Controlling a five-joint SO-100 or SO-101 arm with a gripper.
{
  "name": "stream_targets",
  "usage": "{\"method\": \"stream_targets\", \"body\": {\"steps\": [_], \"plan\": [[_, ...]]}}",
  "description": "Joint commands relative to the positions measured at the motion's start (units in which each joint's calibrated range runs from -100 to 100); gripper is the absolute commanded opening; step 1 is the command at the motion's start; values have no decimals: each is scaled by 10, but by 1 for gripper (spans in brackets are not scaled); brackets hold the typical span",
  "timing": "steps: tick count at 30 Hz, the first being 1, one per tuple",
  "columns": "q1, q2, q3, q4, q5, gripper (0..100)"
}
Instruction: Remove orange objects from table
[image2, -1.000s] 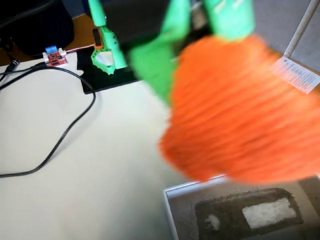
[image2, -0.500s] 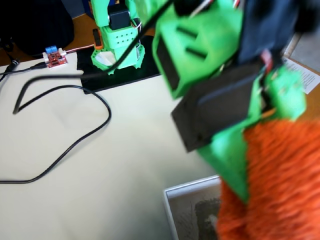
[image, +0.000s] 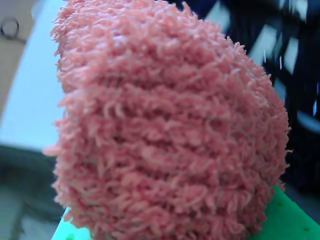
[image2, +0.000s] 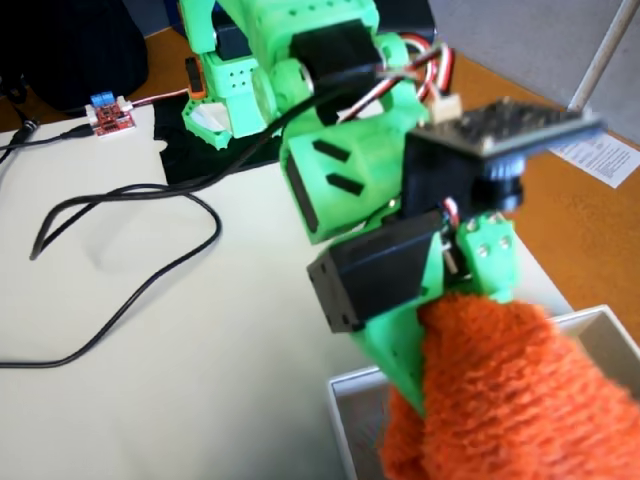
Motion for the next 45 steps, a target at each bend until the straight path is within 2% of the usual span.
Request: {"method": "stream_targets", "body": {"steps": [1,6,45], "plan": [[-20,12,-116,37,-3,6],[-35,39,-162,52,0,7],[-37,44,-178,83,-2,9]]}}
